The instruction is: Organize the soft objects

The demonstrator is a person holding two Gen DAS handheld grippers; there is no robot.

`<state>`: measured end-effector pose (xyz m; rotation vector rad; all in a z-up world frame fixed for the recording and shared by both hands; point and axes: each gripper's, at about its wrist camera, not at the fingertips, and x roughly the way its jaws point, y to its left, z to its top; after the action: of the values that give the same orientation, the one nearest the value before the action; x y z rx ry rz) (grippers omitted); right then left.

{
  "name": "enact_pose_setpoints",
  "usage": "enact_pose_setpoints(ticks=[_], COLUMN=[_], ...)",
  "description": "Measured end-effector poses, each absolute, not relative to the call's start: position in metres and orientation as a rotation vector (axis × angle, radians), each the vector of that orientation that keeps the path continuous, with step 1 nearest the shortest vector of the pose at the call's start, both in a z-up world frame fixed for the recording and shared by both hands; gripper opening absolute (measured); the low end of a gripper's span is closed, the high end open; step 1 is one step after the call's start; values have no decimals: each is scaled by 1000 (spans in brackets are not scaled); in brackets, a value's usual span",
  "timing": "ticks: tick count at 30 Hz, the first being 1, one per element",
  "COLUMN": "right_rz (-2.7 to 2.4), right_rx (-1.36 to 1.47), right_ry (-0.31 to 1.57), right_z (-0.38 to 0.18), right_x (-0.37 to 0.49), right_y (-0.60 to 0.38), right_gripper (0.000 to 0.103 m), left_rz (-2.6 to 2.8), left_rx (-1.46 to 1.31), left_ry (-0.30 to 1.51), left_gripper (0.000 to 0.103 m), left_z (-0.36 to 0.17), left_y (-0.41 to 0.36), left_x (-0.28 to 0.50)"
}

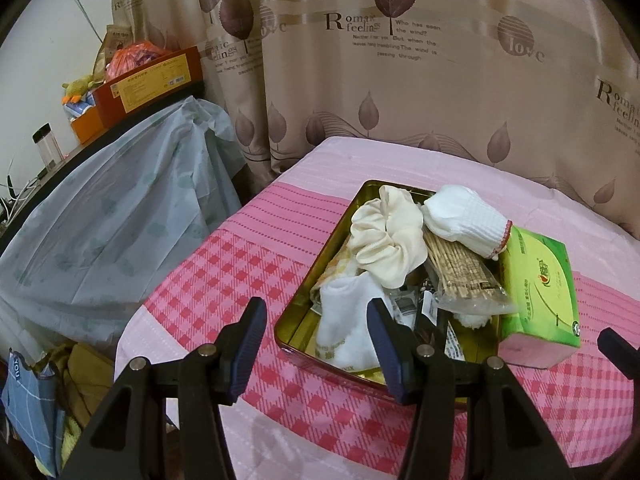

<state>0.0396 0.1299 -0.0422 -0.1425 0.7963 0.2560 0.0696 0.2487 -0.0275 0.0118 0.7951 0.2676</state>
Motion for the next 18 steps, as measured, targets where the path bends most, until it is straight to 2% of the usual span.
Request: enact_pose_setpoints(ticks=[18], right_rz=[264], right_rx=[-144], right_ry=[805], right_z=[-47], right_x=[38], right_y=[134], right_gripper=[101], left_rz=[265], left_rx=[13], left_ry=[795], left_gripper=[53], left_z=[-28], left_y=[247], left_x=[70])
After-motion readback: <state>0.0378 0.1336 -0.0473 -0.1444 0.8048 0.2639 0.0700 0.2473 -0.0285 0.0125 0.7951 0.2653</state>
